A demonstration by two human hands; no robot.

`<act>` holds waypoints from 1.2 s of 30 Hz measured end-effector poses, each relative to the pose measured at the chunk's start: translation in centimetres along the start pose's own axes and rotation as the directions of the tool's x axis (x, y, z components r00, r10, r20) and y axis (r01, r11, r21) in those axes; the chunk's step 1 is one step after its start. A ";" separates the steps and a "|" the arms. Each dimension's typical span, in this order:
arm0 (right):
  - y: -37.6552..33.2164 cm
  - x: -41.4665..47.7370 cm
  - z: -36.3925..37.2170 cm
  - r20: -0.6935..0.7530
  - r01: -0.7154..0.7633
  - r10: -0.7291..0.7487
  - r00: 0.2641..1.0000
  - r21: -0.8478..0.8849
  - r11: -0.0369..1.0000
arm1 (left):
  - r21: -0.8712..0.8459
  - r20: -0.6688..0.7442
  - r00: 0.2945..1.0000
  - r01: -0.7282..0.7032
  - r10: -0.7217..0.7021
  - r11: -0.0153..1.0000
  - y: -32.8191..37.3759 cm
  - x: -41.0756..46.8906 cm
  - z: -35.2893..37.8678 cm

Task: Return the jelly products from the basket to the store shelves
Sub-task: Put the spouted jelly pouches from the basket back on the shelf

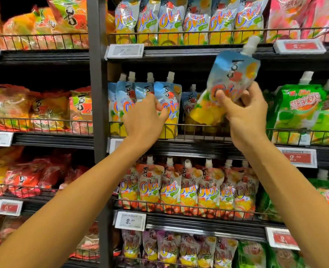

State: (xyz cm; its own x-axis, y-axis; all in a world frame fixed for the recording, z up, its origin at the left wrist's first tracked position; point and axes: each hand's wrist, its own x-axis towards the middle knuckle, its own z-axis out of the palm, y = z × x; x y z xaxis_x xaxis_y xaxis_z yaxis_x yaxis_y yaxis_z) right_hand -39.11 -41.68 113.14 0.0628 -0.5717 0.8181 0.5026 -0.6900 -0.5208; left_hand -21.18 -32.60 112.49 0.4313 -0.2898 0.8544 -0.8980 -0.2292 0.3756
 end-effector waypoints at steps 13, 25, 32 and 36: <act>3.7 3.3 4.2 0.126 -0.104 0.230 0.965 -0.620 0.777 | -0.034 0.125 0.992 -0.008 0.012 0.999 -0.1 -1.5 -1.0; 3.2 2.9 2.7 0.160 -0.091 0.335 0.928 -0.776 0.624 | -0.433 0.381 0.924 0.216 -0.039 0.875 -2.1 -11.2 0.1; 2.8 -13.2 -4.1 0.173 0.027 0.051 0.984 -0.425 0.905 | -0.371 0.788 0.612 0.554 -0.063 0.745 -7.2 -28.3 4.4; 9.1 -29.0 -10.0 0.221 -0.395 0.610 0.761 -0.588 0.706 | 0.028 0.942 0.196 0.764 -0.273 0.645 -11.6 -43.8 7.3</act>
State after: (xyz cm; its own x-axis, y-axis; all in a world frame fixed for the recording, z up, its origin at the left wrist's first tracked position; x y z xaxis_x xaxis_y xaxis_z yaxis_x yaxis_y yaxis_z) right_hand -44.98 -35.84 82.21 0.5450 -0.7580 0.3583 -0.1770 -0.5218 -0.8345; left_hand -28.97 -24.00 68.12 0.4116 -0.8694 -0.2733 -0.2470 -0.3951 0.8848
